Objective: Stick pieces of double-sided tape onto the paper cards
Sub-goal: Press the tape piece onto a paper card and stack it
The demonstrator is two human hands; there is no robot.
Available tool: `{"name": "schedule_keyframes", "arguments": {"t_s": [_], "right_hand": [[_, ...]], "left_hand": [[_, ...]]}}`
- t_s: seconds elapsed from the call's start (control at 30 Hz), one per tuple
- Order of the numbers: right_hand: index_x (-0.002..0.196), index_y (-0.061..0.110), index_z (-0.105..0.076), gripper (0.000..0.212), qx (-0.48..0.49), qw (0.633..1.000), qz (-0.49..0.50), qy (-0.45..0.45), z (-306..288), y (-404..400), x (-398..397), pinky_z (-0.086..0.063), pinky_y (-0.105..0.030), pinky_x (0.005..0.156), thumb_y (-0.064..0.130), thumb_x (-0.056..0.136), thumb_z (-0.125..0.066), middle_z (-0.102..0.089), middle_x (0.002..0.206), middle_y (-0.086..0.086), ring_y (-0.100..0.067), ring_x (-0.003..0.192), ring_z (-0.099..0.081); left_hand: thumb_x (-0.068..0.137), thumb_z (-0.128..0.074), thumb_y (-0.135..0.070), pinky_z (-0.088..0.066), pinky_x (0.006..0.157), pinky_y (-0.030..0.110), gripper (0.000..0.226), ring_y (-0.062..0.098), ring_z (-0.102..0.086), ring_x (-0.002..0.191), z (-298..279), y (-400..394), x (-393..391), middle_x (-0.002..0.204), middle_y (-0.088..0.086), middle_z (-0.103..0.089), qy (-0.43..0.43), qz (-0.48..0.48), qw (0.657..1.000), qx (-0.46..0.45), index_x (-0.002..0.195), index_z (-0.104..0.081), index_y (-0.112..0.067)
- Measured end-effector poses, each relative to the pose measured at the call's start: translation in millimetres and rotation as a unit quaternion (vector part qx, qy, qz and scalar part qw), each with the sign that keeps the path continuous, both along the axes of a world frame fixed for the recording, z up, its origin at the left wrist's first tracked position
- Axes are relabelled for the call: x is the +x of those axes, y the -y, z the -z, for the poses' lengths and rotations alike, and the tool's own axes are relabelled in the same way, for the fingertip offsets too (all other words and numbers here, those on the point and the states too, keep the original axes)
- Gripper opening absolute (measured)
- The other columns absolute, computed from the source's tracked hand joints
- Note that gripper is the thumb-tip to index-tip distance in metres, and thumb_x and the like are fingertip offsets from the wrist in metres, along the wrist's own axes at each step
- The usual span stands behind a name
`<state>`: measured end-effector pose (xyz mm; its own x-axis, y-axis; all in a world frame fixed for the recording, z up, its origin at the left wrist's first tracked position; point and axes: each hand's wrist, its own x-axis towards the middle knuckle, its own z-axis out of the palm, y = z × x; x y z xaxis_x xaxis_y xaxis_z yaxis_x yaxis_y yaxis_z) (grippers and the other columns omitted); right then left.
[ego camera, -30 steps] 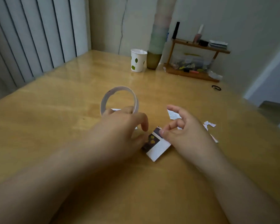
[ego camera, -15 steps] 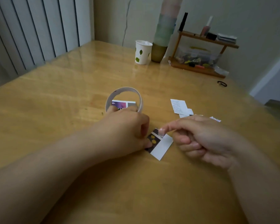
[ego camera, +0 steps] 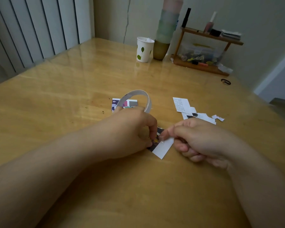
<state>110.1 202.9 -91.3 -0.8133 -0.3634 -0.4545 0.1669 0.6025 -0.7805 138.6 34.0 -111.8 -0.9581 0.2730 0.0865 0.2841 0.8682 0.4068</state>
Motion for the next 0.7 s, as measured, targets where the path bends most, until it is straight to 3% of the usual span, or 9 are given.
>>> {"name": "schedule_keyframes", "arguments": {"t_s": [0.07,0.2,0.3,0.43,0.53,0.7], "right_hand": [[0.099,0.005,-0.065,0.022,0.01,1.0,-0.002,-0.014,0.3,-1.1,0.0,-0.017,-0.014,0.034,0.013,0.091,-0.047,-0.038,0.043,0.004,-0.005,0.032,-0.023],[0.095,0.016,-0.068,0.03,0.037,0.998,-0.018,-0.042,2.3,-4.3,-1.6,-0.023,-0.016,0.033,0.013,0.095,-0.038,-0.04,0.044,0.005,-0.004,0.03,-0.027],[0.091,0.021,-0.069,0.033,0.057,0.996,-0.031,-0.066,2.6,-5.3,-2.2,-0.027,-0.018,0.036,0.014,0.095,-0.036,-0.042,0.044,0.006,-0.004,0.032,-0.03],[0.086,0.031,-0.069,0.036,0.105,0.983,-0.067,-0.133,1.9,-6.3,-2.5,-0.032,-0.017,0.04,0.012,0.092,-0.038,-0.046,0.042,0.01,-0.006,0.036,-0.036],[0.084,0.04,-0.067,0.039,0.148,0.965,-0.091,-0.197,1.8,-8.2,-0.8,-0.029,-0.021,0.042,0.013,0.091,-0.04,-0.044,0.047,0.007,-0.012,0.044,-0.036],[0.089,0.05,-0.061,0.038,0.231,0.921,-0.13,-0.286,-0.7,-9.2,5.2,-0.029,-0.019,0.043,0.018,0.091,-0.042,-0.042,0.052,0.007,-0.008,0.046,-0.037]], "left_hand": [[0.086,-0.061,-0.029,-0.025,0.068,0.001,0.012,-0.001,-0.041,0.072,1.4,-0.4,-0.4,0.081,-0.012,-0.042,-0.016,0.016,1.0,-0.009,0.092,-0.066,-0.038],[0.088,-0.056,-0.032,-0.017,0.077,0.016,0.021,-0.002,-0.037,0.075,2.2,-3.5,-1.6,0.08,-0.014,-0.035,-0.035,0.025,0.998,-0.055,0.1,-0.065,-0.047],[0.09,-0.053,-0.034,-0.017,0.084,0.018,0.024,0.005,-0.034,0.077,1.6,-3.7,-1.6,0.081,-0.014,-0.034,-0.021,0.021,0.998,-0.064,0.104,-0.063,-0.051],[0.091,-0.052,-0.035,-0.018,0.104,0.023,0.026,-0.008,-0.035,0.071,2.7,-2.5,-2.4,0.08,-0.015,-0.035,-0.023,0.031,0.996,-0.086,0.107,-0.061,-0.052],[0.092,-0.051,-0.035,-0.015,0.092,0.018,0.025,-0.009,-0.034,0.072,2.8,-1.9,-3.7,0.081,-0.015,-0.036,-0.018,0.029,0.996,-0.08,0.108,-0.061,-0.051],[0.091,-0.051,-0.035,-0.011,0.079,0.018,0.026,-0.007,-0.036,0.073,4.1,0.3,-3.8,0.081,-0.015,-0.037,-0.015,0.038,0.996,-0.077,0.11,-0.06,-0.051]]}}
